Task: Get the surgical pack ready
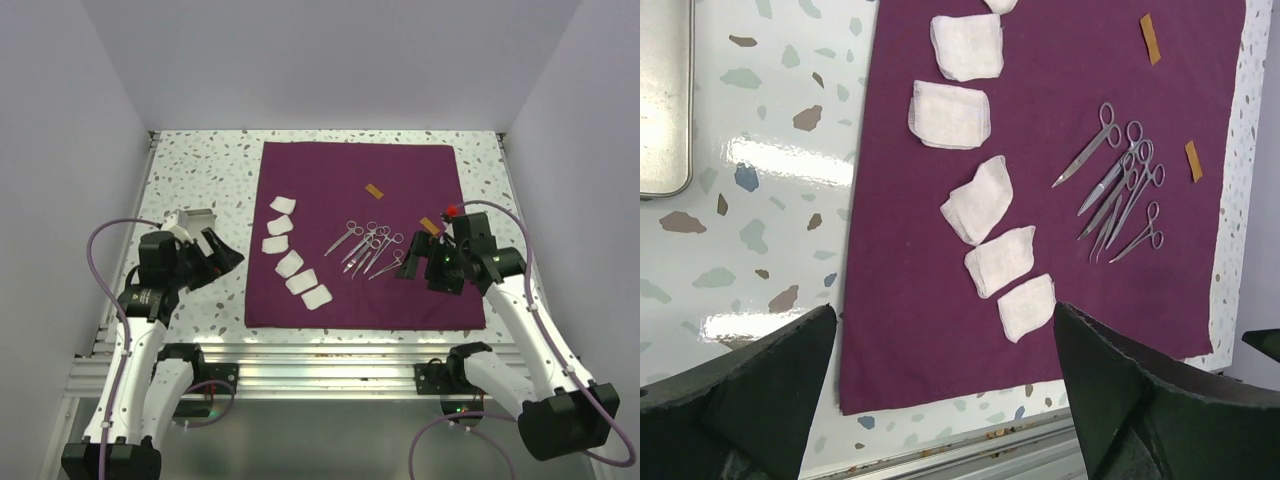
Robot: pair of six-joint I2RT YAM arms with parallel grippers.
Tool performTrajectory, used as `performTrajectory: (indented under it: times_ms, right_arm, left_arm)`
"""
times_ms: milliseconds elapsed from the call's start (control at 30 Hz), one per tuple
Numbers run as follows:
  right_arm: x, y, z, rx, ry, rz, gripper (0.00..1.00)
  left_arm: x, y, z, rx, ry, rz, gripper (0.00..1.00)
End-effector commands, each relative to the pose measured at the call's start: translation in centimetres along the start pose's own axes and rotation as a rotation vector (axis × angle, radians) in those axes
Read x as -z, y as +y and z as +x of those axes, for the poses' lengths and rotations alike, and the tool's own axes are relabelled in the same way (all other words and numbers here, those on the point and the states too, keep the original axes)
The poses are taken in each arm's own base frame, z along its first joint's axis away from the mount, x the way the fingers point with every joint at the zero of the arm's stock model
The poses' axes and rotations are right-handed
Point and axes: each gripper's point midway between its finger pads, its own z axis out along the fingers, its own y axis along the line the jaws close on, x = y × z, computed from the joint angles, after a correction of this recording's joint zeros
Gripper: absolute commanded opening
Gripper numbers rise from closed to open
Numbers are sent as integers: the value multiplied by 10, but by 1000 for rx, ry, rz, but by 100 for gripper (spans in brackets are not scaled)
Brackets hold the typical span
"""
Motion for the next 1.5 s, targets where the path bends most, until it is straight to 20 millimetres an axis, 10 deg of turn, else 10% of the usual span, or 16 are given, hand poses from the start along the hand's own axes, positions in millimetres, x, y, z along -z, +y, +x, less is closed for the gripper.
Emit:
performTrajectory:
  times_ms: [0,400,767,1467]
  right_arm:
    - [-5,-7,-12,-52,-46,50,99]
    - [-51,-20,-13,-278,194,266,77]
    - [-77,-15,-71,-476,-6,405,56]
    - [-135,1,-40,-473,55,599,42]
  left_arm:
    - [9,-17,-10,-74,-14,47,93]
    - [12,-2,5,-81,96,-63,86]
    - [25,-18,-14,-180,129,-95,83]
    - [13,-18,-7,-236,186,-108,83]
